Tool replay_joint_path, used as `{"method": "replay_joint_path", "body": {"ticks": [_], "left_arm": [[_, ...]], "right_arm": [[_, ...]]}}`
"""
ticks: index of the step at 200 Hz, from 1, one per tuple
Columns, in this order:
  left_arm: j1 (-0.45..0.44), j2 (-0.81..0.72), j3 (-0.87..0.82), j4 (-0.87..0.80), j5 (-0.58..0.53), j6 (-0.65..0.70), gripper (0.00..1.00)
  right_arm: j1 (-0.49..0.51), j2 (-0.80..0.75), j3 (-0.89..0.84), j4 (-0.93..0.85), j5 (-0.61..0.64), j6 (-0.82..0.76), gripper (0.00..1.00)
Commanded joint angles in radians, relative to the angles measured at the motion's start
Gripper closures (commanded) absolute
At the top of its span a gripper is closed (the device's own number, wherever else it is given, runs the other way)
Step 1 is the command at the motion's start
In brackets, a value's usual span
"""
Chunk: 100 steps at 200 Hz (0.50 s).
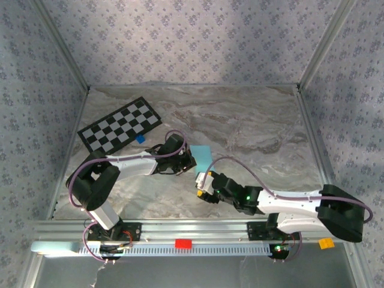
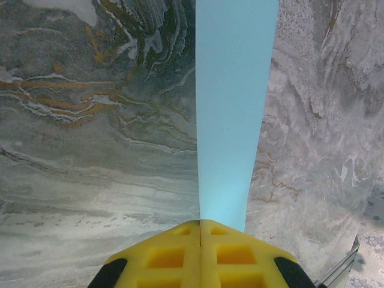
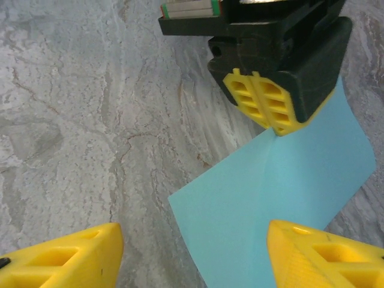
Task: Fold a paper plane with a square sheet of paper (pick it up from the middle)
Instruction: Third fold the triangle at the center of the table.
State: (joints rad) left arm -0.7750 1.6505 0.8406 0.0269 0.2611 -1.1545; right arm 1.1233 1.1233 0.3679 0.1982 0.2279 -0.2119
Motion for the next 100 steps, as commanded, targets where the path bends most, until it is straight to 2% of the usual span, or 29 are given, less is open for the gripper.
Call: {"method": "replay_joint_path", "body": {"ticks": [1, 43, 100], "left_arm": [[0.005, -0.029, -0.011, 0.004, -0.011, -0.022, 0.99], [0.005, -0.024, -0.006, 0.008, -0.010, -0.025, 0.99], [0.005, -0.022, -0.005, 0.000, -0.010, -0.023, 0.99]], "right_arm": [[-0.023, -0.037, -0.029, -0.020, -0.062, -0.038, 0.34], [-0.017, 0.030, -0.014, 0.044, -0.074, -0.050, 0.34], [0.015, 0.177, 0.017, 0.189, 0.086, -0.049, 0.36]]}}
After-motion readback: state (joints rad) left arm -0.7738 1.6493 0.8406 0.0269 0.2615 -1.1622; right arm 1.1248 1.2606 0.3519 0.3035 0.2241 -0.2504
